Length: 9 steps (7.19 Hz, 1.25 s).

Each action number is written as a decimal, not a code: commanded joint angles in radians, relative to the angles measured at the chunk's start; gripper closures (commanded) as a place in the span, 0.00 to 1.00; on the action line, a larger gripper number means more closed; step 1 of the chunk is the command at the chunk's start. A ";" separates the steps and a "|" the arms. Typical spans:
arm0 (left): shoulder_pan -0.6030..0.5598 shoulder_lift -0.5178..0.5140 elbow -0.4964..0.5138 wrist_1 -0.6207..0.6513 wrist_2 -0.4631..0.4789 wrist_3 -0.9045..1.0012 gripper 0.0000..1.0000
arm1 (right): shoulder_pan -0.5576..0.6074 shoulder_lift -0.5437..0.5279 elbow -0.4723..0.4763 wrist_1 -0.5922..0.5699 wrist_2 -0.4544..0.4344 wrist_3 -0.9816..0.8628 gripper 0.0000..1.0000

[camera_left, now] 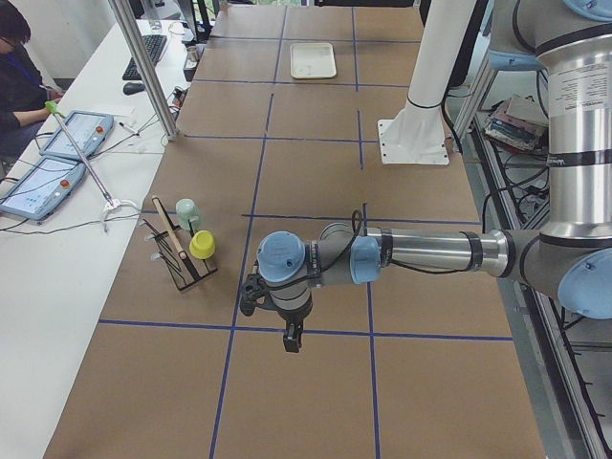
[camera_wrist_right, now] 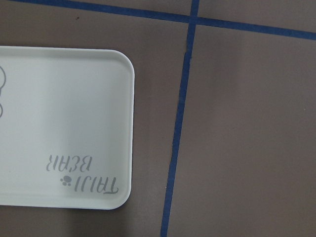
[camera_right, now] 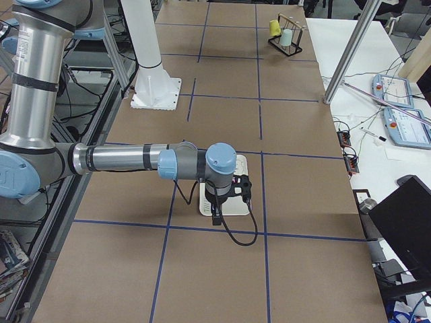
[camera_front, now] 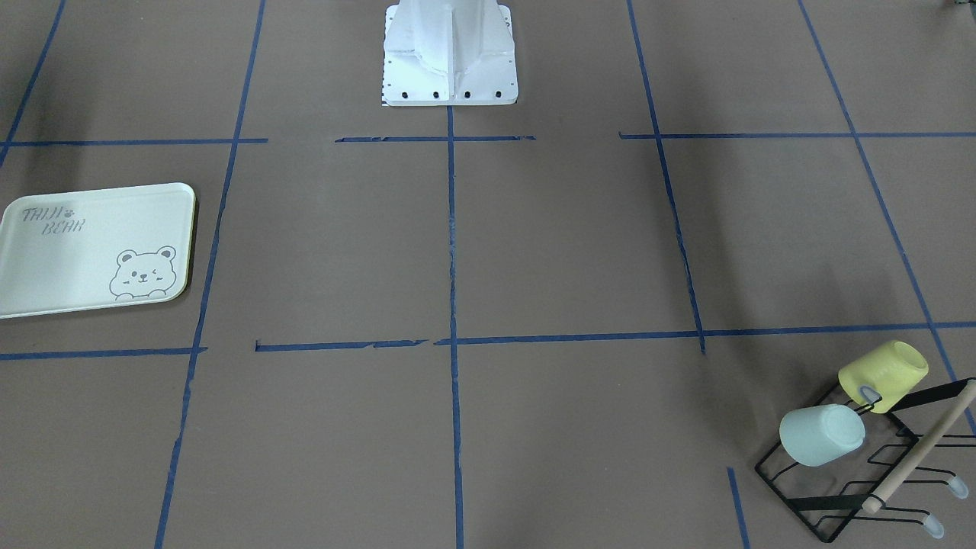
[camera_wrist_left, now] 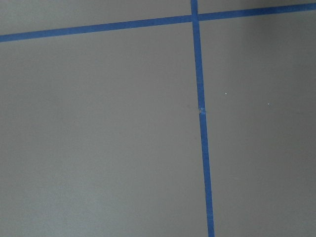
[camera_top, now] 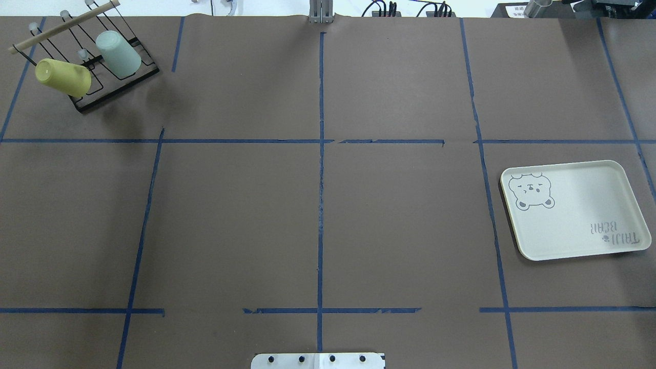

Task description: Left arm grabs green cup and hands to right arm on tray

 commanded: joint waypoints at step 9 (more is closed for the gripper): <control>0.009 -0.211 0.049 -0.336 -0.028 -0.141 0.00 | 0.000 0.000 -0.010 0.067 -0.002 0.005 0.00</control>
